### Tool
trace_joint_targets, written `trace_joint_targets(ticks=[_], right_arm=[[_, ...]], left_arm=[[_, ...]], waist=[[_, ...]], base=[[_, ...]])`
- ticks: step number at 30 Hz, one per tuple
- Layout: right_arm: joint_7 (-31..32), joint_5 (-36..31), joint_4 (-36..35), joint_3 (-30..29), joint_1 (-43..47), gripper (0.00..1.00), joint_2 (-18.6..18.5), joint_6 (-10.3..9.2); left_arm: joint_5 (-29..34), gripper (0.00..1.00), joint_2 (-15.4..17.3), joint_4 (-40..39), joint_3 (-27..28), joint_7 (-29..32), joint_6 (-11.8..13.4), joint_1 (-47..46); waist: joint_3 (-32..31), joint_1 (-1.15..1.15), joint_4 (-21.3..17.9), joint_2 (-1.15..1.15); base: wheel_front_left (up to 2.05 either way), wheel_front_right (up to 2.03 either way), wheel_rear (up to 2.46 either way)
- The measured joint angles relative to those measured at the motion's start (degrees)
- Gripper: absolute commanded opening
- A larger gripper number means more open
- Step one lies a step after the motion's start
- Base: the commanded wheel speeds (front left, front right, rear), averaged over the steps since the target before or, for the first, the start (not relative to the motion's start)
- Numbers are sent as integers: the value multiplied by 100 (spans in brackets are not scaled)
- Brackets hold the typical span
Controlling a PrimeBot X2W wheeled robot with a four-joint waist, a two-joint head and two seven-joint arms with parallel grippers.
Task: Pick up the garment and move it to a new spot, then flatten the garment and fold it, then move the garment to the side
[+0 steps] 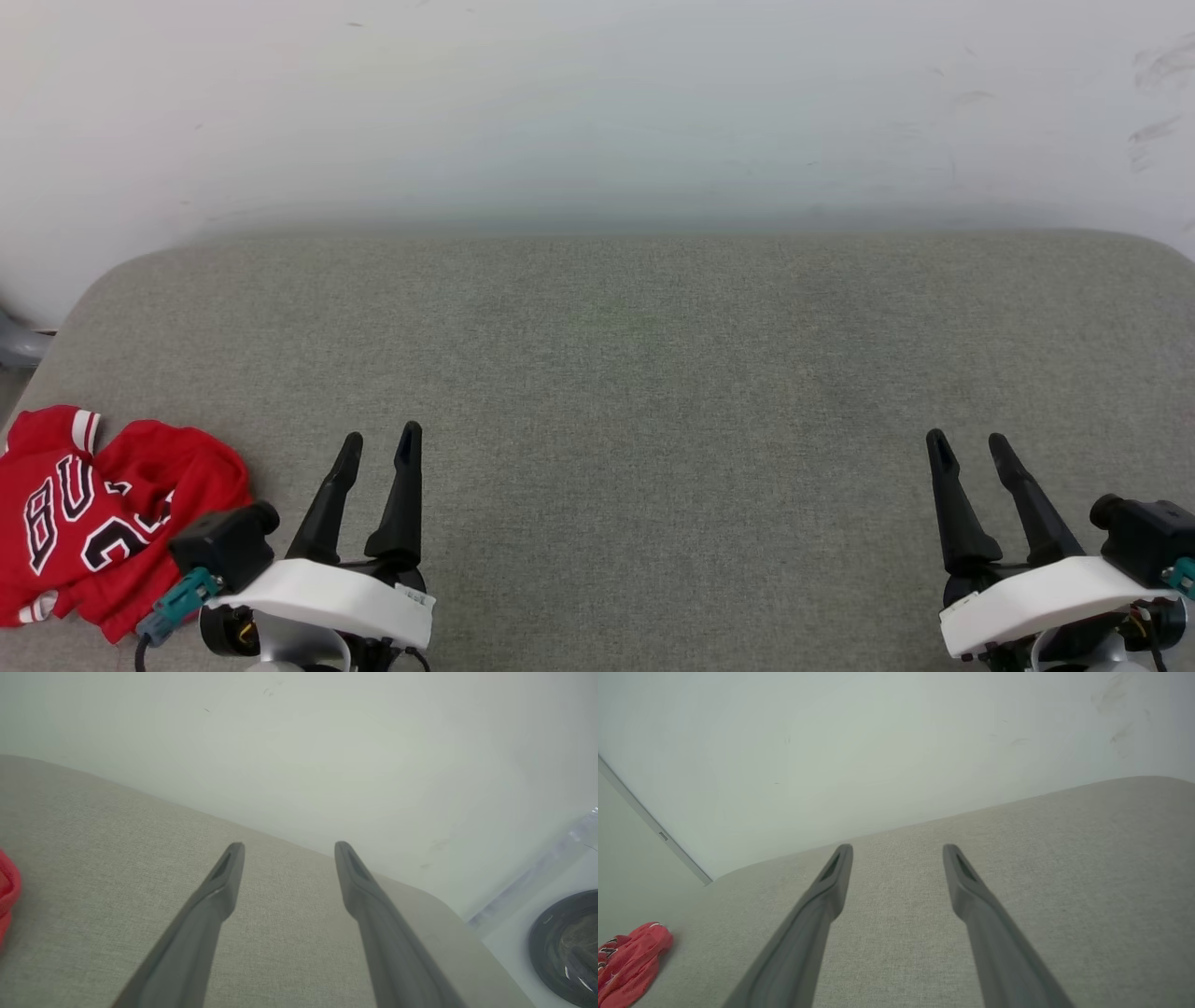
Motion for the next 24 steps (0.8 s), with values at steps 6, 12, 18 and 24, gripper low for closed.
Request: trace_joint_targets(ticks=[6, 12, 18, 24], right_arm=[[52, -517, -53, -82, 10, 100, 32, 0], [97, -946, -113, -145, 64, 100, 70, 1], [101, -1307, -189, -202, 91, 100, 92, 1], [108, -1596, -257, -210, 118, 100, 102, 1]], left_arm=[[701, 100, 46, 119, -32, -78, 42, 24], [1146, 100, 52, 170, -109, -161, 103, 26], [1452, 100, 54, 229, -144, -243, 140, 29], [1711, 100, 52, 298, -141, -312, 146, 30]], waist=[[-17, 0, 1, 0], [-31, 0, 10, 0], [-36, 0, 14, 0], [-33, 0, 14, 0]], base=[[0, 0, 0], [0, 0, 0], [0, 0, 0], [0, 0, 0]])
